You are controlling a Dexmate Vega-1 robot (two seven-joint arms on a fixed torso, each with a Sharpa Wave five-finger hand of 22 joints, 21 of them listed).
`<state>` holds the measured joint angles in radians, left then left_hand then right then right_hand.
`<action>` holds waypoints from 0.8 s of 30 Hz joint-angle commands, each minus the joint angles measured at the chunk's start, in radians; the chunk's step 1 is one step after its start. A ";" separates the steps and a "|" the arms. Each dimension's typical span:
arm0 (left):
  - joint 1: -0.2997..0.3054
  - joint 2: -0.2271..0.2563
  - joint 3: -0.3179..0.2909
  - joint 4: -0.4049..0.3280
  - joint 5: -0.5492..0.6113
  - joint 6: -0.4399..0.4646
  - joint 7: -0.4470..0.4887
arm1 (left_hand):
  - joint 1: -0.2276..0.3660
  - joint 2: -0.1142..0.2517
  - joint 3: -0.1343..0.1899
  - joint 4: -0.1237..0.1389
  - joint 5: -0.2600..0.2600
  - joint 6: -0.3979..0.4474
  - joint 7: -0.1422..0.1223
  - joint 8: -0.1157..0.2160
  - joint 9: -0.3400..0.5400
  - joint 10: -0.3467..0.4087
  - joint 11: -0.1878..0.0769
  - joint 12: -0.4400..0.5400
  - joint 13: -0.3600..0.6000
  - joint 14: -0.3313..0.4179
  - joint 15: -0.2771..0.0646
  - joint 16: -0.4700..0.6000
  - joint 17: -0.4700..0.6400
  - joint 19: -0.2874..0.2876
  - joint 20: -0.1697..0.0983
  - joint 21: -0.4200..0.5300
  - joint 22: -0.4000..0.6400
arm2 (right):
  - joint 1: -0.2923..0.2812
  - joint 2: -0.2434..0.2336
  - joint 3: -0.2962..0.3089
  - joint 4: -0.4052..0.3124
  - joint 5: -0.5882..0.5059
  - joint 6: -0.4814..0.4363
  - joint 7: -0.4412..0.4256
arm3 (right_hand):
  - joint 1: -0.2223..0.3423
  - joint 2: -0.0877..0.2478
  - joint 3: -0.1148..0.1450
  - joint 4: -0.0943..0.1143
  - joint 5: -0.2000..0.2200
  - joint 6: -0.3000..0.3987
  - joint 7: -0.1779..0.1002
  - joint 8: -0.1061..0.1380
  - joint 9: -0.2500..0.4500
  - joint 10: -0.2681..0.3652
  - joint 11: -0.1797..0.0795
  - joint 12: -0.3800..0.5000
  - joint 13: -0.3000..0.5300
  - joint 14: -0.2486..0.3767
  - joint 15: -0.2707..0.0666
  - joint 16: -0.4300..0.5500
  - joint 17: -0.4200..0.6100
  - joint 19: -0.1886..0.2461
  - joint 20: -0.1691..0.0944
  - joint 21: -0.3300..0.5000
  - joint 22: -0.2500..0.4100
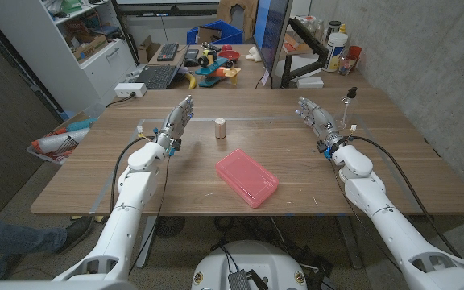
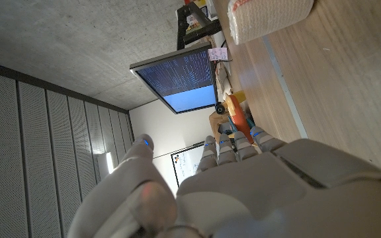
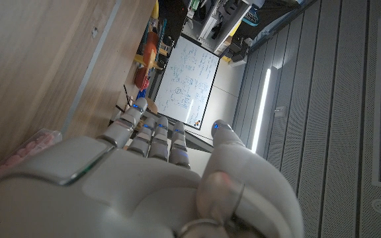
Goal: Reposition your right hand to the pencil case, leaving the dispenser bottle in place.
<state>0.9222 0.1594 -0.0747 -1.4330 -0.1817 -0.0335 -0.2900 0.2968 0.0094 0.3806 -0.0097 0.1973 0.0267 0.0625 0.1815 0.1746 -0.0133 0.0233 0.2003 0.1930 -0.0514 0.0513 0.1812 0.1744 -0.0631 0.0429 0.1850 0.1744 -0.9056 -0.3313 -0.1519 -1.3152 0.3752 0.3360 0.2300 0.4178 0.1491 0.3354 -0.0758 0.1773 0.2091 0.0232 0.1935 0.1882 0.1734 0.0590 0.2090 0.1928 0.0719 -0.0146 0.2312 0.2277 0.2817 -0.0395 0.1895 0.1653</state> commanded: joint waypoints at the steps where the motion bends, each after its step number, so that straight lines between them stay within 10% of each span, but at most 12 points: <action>1: 0.003 0.010 -0.003 -0.008 0.004 0.007 0.002 | 0.005 0.005 0.003 -0.009 -0.001 0.005 0.003 0.005 0.003 0.002 0.005 0.008 0.001 -0.001 0.008 0.004 0.005 -0.004 0.006 0.007 0.003 | -0.019 -0.011 -0.007 -0.027 -0.010 0.015 0.011 | 0.002 -0.003 -0.001 -0.003 0.007 0.011 0.001 0.008 0.003 0.004 0.003 0.002 0.006 0.007 -0.002 0.007 0.003 0.009 0.004 0.003 0.003; 24: 0.002 0.019 -0.003 -0.022 0.004 0.010 -0.004 | 0.005 0.009 0.002 -0.014 -0.002 0.010 0.002 0.006 0.003 0.005 0.002 0.009 0.001 -0.002 0.008 0.004 0.005 -0.004 0.012 0.008 0.003 | -0.069 -0.051 -0.024 -0.116 -0.124 0.045 -0.052 | -0.008 -0.009 -0.011 -0.002 0.007 0.017 -0.009 0.009 0.004 0.012 -0.004 0.003 0.006 0.015 0.001 0.009 0.003 0.009 0.010 0.003 0.003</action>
<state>0.9235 0.1716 -0.0779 -1.4402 -0.1794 -0.0298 -0.2930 0.2968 0.0094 0.3791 -0.0168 0.1973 0.0267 0.0625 0.1815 0.1745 -0.0133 0.0233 0.2003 0.1930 -0.0514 0.0513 0.1812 0.1744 -0.0668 0.0466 0.1888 0.1744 -0.9533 -0.3715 -0.1727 -1.4055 0.2760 0.3610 0.1894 0.4122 0.1435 0.3270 -0.0758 0.1773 0.2145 0.0178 0.1935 0.1881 0.1770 0.0553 0.2090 0.1928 0.0808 -0.0126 0.2312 0.2278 0.2869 -0.0340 0.1895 0.1653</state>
